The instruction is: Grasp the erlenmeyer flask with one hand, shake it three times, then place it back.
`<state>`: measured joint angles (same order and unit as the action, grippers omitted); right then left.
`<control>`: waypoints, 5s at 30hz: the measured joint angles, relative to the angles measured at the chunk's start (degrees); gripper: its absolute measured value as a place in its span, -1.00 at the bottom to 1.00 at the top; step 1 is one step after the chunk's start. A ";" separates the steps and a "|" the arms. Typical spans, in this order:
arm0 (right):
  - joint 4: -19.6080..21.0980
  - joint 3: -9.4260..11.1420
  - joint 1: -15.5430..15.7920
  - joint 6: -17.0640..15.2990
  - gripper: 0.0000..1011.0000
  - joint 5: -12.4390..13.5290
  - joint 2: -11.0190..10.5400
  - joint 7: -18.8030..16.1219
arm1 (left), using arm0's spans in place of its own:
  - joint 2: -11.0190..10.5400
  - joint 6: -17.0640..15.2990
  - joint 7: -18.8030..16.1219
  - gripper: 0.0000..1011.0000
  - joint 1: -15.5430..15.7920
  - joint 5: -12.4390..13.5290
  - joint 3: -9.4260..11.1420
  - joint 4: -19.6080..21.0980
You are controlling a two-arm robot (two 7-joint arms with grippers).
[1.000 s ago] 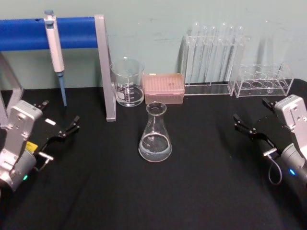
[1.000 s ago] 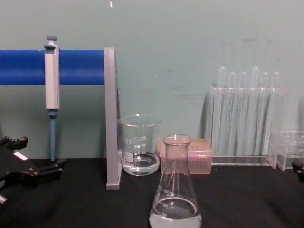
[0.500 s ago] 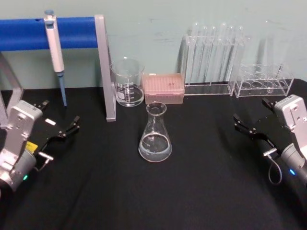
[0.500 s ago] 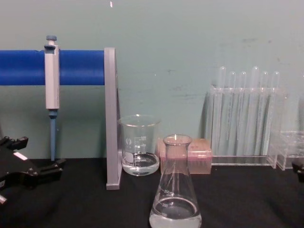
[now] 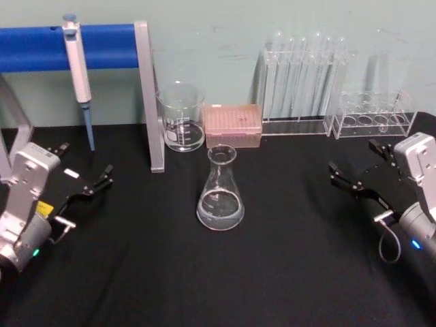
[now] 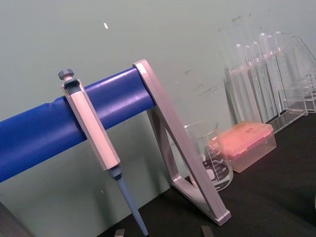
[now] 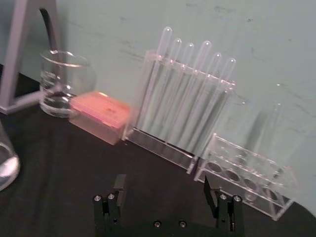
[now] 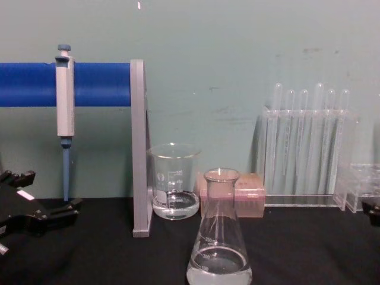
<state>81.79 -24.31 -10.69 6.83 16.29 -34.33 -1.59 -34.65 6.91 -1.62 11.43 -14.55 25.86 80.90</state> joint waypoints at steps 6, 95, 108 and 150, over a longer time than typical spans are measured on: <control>1.49 1.69 0.91 -0.68 0.98 4.07 0.23 -4.40 | 0.00 0.00 0.00 0.98 0.00 0.00 0.00 0.00; -17.72 -4.51 -15.22 -0.63 0.98 2.61 20.85 -28.76 | 0.00 0.00 0.00 0.98 0.00 0.00 0.00 0.00; -17.74 -4.51 -15.25 -0.61 0.90 2.59 20.86 -28.73 | 0.00 0.00 0.00 0.98 0.00 0.00 0.00 0.00; -10.84 -2.80 -12.78 -3.77 -0.12 3.29 19.06 -27.18 | 0.00 0.00 0.00 0.98 0.00 0.00 0.00 0.00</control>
<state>70.96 -27.11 -23.47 3.06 19.58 -15.27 -28.77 -34.65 6.91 -1.62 11.43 -14.55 25.86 80.90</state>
